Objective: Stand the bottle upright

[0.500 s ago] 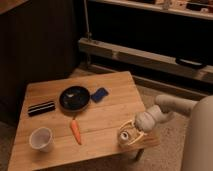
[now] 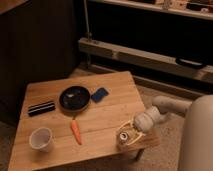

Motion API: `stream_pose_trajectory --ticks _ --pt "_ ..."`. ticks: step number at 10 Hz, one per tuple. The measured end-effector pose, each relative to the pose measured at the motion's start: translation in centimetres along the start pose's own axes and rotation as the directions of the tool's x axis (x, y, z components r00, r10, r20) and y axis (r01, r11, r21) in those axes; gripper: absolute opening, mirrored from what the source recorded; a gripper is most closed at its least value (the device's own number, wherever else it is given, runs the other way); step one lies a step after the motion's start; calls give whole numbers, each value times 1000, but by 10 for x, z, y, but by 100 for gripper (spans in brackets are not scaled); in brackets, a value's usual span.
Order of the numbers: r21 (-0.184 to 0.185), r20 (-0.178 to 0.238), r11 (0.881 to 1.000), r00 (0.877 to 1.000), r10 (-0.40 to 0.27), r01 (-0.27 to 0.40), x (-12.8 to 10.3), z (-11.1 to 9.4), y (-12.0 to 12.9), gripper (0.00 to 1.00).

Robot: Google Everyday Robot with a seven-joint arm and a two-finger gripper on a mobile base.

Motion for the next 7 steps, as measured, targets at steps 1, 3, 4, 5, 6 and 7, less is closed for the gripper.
stream_pose_trajectory --ticks 1,3,4,5,6,7 --pt "-5 2 1000 1000 1 -1 0 0 0 40" --pt "-11 11 1000 1000 6 -5 1 0 0 62" --pt "-12 14 1000 1000 8 -8 1 0 0 71" --pt "-12 19 1000 1000 11 -11 1 0 0 78" --pt "-13 25 1000 1000 14 -14 2 1 1 80" --pt "-14 28 1000 999 16 -16 2 1 1 80"
